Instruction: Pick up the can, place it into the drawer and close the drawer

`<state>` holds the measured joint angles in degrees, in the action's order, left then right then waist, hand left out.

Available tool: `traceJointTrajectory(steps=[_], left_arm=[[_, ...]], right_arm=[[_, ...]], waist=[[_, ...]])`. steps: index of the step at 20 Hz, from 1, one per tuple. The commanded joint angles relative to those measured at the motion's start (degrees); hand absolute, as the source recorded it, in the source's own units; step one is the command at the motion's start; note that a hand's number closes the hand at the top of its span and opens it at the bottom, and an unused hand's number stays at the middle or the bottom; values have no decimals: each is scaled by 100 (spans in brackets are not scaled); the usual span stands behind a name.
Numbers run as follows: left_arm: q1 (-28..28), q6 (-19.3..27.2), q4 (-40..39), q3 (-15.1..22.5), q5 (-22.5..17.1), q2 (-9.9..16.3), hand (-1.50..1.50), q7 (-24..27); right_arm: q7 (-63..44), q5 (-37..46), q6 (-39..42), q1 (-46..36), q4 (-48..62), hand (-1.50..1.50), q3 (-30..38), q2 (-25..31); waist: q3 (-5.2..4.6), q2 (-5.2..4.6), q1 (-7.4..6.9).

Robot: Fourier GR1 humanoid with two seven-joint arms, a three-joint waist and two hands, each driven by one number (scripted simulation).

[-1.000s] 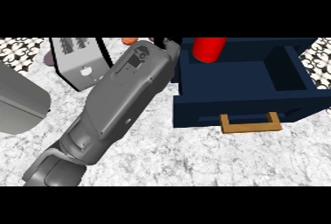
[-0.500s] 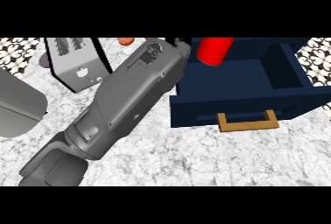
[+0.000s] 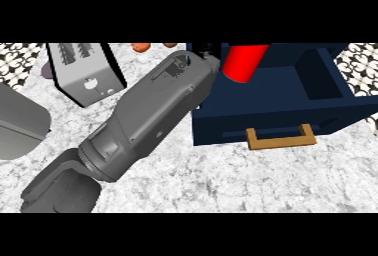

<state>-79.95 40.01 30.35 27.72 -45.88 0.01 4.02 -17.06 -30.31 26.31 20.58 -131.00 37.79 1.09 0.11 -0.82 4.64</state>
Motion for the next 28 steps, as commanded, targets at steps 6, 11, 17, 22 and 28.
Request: traceJointTrajectory(steps=[6, 11, 17, 22, 28], left_arm=[[70, 318, -366, 478, -509, -1, -150, 377], [-3, 357, -524, 611, -663, -1, -150, 336], [131, 442, -481, 675, -950, -1, -150, 784], [94, 577, -368, 770, -1160, -1, -150, 874], [-77, 357, -283, 713, -1278, -1, -150, 1001]], right_arm=[[-263, 14, -292, -448, -17, -150, -77, 225], [21, 98, -67, -77, -104, -150, -133, -96], [-275, -150, -103, -184, -99, -150, -4, 168], [571, 948, 288, -407, -222, -150, -32, 128], [906, 1584, 427, -701, -717, -150, -141, 419]], waist=[[1, -79, 172], [3, -33, 83], [-2, -32, 80], [6, -54, 113], [-3, -14, -85]])
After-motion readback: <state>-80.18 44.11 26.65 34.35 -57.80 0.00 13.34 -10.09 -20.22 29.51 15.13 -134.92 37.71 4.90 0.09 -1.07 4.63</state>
